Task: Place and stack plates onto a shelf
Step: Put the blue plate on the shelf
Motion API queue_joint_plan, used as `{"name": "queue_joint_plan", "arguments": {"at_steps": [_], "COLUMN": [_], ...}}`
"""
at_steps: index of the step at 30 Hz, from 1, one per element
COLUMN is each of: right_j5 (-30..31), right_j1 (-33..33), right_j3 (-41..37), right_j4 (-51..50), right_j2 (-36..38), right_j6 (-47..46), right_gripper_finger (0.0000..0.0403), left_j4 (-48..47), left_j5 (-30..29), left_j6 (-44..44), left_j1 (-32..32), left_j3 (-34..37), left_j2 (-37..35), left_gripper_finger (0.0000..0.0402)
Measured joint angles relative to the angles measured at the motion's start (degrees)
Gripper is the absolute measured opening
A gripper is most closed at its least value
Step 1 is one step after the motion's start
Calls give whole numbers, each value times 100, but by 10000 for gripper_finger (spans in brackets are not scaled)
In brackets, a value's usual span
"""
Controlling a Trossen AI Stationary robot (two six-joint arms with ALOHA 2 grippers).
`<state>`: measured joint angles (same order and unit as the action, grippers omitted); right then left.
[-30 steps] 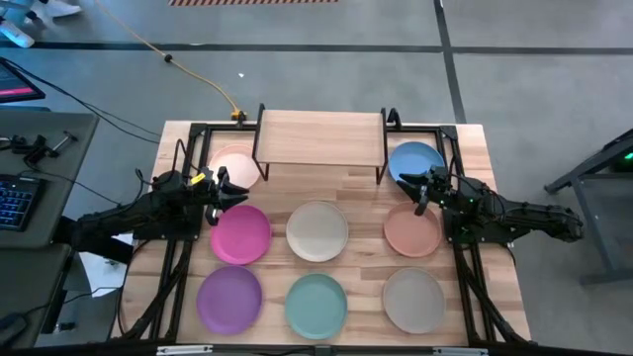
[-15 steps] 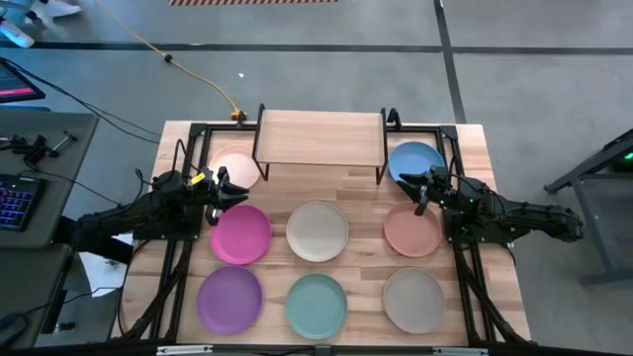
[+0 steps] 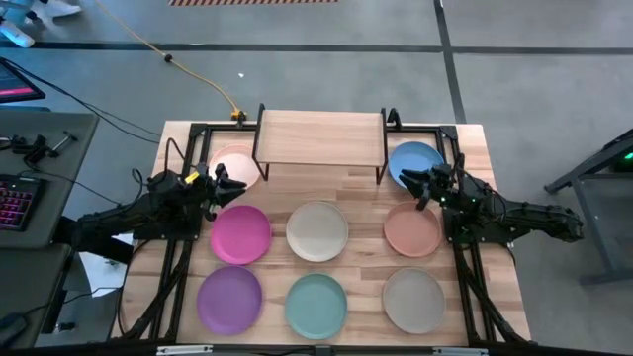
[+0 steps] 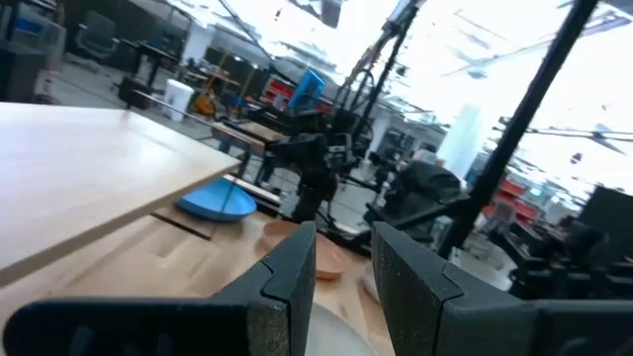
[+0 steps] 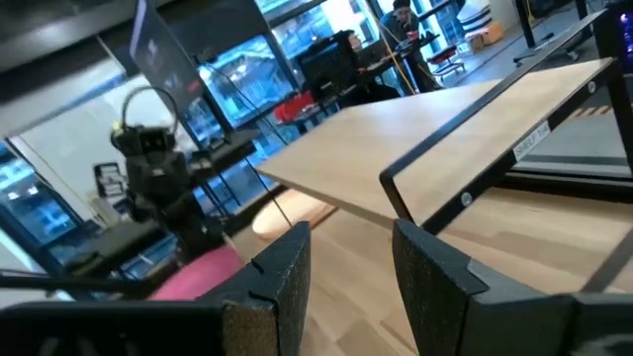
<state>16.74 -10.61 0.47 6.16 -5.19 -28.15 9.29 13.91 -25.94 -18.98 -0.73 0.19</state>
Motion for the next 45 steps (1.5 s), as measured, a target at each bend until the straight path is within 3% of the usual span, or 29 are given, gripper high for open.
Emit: {"name": "queue_joint_plan", "arguments": {"at_steps": [12, 18, 22, 26, 36, 39, 45], "right_j5": [-48, 28, 78, 55, 234, 284, 742], "right_j1": [-2, -2, -2, -2, -2, -2, -2], "right_j3": [-1, -1, 17, 274, 1076, 1408, 2408], "right_j4": [290, 958, 1528, 1657, 1632, 1361, -547], "right_j2": [-2, -2, 0, -4, -7, -8, -282], "right_j6": [-505, -620, -286, -233, 1012, 1529, 1944], "right_gripper_finger": [129, 129, 129, 129, 129, 130, 151], "left_j4": [561, 1444, 1896, 1902, 1893, 1889, 1879], "left_j5": [-448, -1176, -1473, -1467, -1464, -1464, -1462], "left_j6": [-537, -538, -554, -549, 90, 163, 257], "left_j1": [0, 0, -2, -2, -1, 0, 0], "left_j3": [0, 0, -9, -260, -1200, -1409, -1653], "left_j2": [4, 7, 24, 126, 942, 1254, 1796], "left_gripper_finger": [90, 90, 90, 90, 90, 90, 90]}}
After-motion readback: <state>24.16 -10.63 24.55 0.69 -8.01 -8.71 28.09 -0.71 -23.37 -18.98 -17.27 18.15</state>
